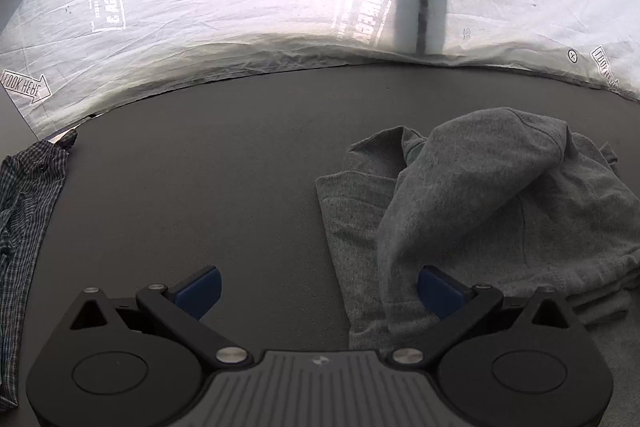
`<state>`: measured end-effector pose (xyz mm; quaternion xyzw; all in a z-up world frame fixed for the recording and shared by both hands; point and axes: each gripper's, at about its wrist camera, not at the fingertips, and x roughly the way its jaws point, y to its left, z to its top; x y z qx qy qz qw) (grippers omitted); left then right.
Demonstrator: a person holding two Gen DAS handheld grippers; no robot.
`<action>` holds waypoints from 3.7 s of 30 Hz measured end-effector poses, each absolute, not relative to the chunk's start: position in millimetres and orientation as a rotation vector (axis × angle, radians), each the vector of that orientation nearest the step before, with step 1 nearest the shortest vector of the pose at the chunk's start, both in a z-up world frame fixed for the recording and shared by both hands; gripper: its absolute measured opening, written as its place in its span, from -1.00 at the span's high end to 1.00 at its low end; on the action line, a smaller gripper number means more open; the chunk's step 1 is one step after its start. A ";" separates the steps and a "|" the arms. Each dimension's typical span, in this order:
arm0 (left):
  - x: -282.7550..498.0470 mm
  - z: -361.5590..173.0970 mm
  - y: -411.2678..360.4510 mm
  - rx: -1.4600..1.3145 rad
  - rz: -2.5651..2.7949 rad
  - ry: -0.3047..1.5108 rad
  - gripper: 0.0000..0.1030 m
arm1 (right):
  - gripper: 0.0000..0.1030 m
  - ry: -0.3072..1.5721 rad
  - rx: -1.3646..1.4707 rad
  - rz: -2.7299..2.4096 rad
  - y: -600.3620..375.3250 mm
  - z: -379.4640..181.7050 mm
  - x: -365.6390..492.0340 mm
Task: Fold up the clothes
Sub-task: 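Grasp the hoodie hem with both tools side by side, then lift the hem with both tools and fold it up toward the hood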
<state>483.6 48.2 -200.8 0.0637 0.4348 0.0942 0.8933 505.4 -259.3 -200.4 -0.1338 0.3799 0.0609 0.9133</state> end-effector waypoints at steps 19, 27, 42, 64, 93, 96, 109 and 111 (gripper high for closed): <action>382.9 -212.9 64.3 -0.193 0.236 0.940 -1.00 | -0.99 0.926 -0.142 0.101 -290.3 -206.5 441.8; 324.6 -230.0 64.4 -0.291 0.225 1.012 -1.00 | -0.99 1.033 0.018 0.082 -312.9 -216.9 396.5; 261.6 -229.0 63.7 -0.381 0.085 1.068 -0.98 | -1.00 1.086 0.312 0.113 -335.8 -223.5 322.5; 249.0 -217.7 37.0 -0.305 -0.016 1.059 0.71 | 0.75 1.057 0.555 0.174 -365.1 -219.5 292.3; 356.9 -120.4 70.5 -0.511 0.009 0.630 0.83 | 0.77 0.713 1.089 0.358 -381.6 -161.9 416.7; 381.2 -123.5 76.2 -0.531 0.016 0.619 0.83 | 0.77 0.706 1.093 0.358 -379.6 -162.9 437.0; 507.2 -168.4 112.0 -0.687 0.118 0.727 0.82 | 0.79 0.806 1.213 0.230 -370.5 -218.7 560.4; 520.3 -173.8 113.4 -0.677 0.116 0.746 0.81 | 0.79 0.796 1.221 0.214 -371.2 -223.0 574.8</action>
